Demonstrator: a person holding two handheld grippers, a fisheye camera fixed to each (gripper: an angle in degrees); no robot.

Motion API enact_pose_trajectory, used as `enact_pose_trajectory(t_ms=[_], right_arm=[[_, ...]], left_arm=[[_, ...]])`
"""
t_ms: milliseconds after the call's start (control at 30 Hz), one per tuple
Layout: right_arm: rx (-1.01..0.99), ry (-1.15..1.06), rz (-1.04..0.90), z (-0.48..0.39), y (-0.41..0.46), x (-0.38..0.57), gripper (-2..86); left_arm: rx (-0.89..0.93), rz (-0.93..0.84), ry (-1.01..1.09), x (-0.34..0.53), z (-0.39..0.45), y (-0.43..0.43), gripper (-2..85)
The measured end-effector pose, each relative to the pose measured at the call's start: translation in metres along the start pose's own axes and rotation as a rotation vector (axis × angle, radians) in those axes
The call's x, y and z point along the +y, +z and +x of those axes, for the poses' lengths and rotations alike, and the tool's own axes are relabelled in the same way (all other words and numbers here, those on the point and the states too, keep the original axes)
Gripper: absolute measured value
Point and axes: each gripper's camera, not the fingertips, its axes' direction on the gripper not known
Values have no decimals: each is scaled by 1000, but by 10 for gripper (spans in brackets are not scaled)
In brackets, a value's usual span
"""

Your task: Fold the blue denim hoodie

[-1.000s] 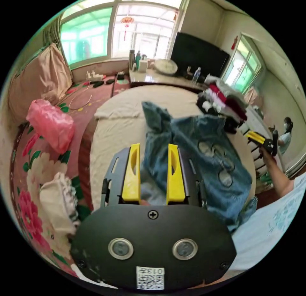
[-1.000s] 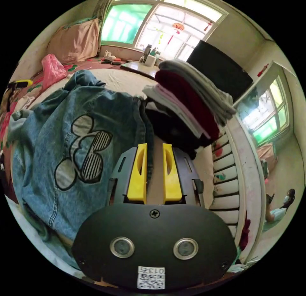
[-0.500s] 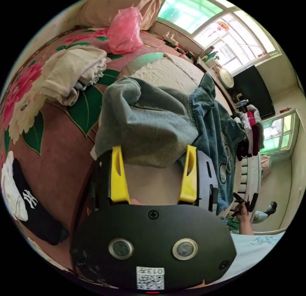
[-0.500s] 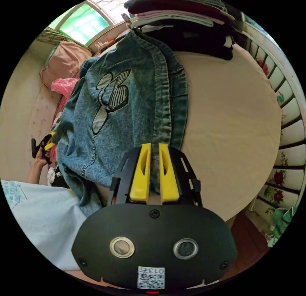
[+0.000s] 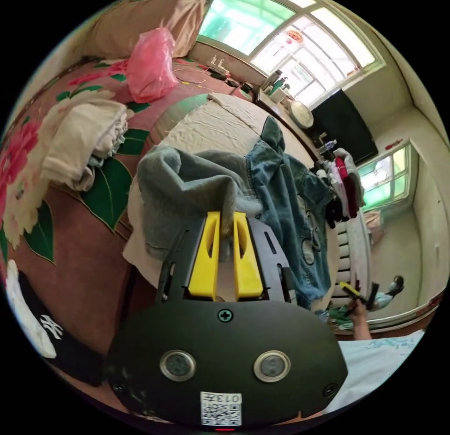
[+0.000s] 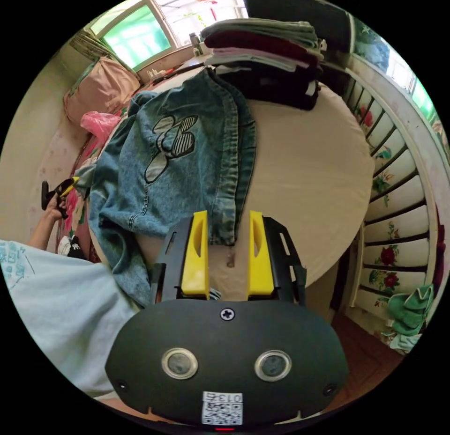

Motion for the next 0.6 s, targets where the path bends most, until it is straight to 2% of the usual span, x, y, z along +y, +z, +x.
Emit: enact_pose_trajectory(t_ms=[200,400,533,600], right_arm=[[-111,58,-77,9,57,1,122],[-72,9,-104,2,47,-11,62],[-5,-49,58,-19,-5,-4,51],[-23,-26,138,-19,-26,7,48]], left_arm=[[-44,-87,19,16,13,18,185],[-160,-149,99,22,39,28,214],[-231,-166,111,32,52,27,206],[-241,-115,60,33,43,20,195]])
